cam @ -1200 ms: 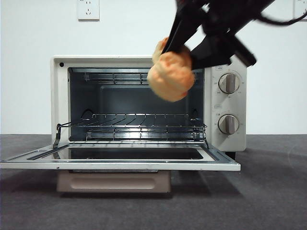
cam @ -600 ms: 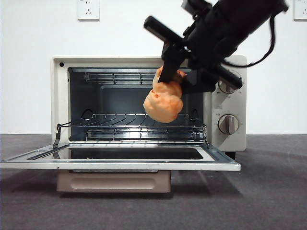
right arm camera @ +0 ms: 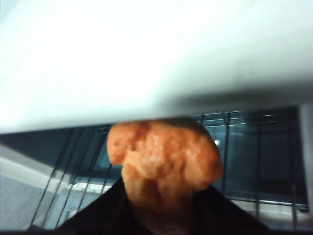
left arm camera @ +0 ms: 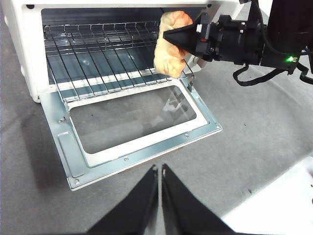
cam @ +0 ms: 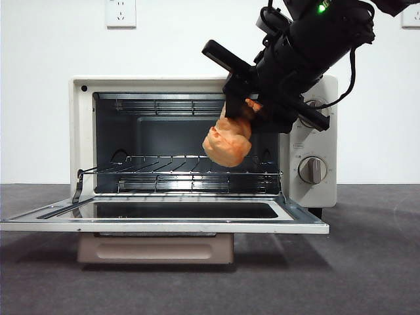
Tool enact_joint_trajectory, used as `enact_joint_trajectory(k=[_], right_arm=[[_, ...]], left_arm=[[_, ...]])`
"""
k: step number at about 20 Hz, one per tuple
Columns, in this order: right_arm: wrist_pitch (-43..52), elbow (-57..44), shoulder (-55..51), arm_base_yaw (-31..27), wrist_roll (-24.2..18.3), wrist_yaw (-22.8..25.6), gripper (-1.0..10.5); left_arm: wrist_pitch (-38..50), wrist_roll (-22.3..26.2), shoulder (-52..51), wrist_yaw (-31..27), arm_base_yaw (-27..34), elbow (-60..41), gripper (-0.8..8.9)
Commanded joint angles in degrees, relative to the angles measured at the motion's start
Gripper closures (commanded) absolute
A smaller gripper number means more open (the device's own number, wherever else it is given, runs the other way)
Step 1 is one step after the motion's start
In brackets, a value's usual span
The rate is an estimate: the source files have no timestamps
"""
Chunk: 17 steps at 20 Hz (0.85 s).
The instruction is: The left arm flap open the oven, the right arm pick bread and place it into oven, the left arm flap close the oven
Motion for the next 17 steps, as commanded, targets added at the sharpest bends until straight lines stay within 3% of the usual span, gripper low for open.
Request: enact_joint_trajectory(k=[1,8,13,17], right_arm=[[0.6,1.0,1.6,0.4,0.8,0.1,8.3],[1.0,1.1,1.7,0.3,0.8,0.2,5.7],[1.0,1.1,1.6,0.3,1.0,-0.7,5.2],[-2.9,1.1,-1.6,0.5,1.1,-3.7,5.2]], left_arm=[[0.6,1.2,0.2,0.1,-0.5,1.1,7.94],[0.6,1.4,0.2,0.0,-0.5,1.1,7.94],[0.5,1.4,0.2,0.0,-0.5,1.1,7.94],[-1.2,1.0,1.4,-4.2,-0.2,1.1,7.95]])
